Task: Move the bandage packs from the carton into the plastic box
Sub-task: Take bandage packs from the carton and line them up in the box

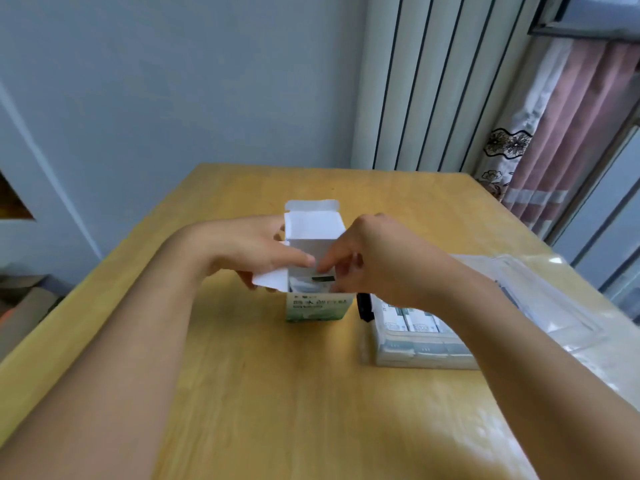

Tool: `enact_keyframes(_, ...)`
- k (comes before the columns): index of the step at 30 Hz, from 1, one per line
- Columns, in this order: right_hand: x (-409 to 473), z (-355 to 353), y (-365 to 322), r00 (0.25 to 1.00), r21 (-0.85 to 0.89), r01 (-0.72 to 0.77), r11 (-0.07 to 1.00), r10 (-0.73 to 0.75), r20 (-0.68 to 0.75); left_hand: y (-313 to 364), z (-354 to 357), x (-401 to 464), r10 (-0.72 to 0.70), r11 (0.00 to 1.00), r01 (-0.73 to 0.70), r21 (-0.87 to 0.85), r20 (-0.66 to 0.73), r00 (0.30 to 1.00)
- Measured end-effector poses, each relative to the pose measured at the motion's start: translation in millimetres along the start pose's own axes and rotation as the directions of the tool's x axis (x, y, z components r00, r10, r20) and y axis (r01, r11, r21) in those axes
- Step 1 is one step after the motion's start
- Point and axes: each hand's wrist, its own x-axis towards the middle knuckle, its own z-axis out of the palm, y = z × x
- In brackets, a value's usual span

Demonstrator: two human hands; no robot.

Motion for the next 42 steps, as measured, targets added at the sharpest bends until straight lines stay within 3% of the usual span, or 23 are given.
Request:
enact_keyframes(4, -6.7, 3.3, -5.3, 0.999, -0.086, -0.019, 0.996, 0.022, 0.03, 1.8, -6.6, -9.8, 0.138, 0.98, -0.124, -0.154, 0.09, 0.986)
enact_keyframes(7, -7.3, -0.4, -7.6, 0.997, -0.056, -0.008, 0.998, 0.011, 0.07, -0.2, -7.6, -11.1, 0.173, 0.978, -0.156, -0.14, 0.118, 0.978)
enact_keyframes(13, -6.9, -13.1, -11.4, 0.995, 0.121, 0.0, 0.993, -0.012, 0.1, -1.4, -5.9, -11.1, 0.173, 0.982, -0.162, -0.096, 0.124, 0.977)
enact_keyframes(18, -1.1, -7.5, -13.6, 0.997, 0.031, 0.021, 0.999, -0.024, 0.077, -0.3, -5.8, -11.9, 0.179, 0.983, -0.171, -0.068, 0.128, 0.976)
enact_keyframes(25, -1.0, -6.1, -15.0, 0.995, 0.077, 0.015, 0.997, -0.023, 0.095, -2.2, -5.9, -10.6, 0.175, 0.983, -0.167, -0.073, 0.126, 0.976)
enact_keyframes(35, 3.1, 8.2, -16.4, 0.997, -0.135, 0.064, 0.989, -0.068, -0.026, -3.9, -4.0, -3.6, 0.106, 0.987, -0.098, -0.125, 0.063, 0.992)
enact_keyframes(42, 8.8, 5.3, -3.8, 0.988, 0.022, 0.093, 0.995, -0.089, -0.126, -9.0, -1.7, 3.0, 0.079, 0.967, -0.078, -0.244, -0.003, 0.997)
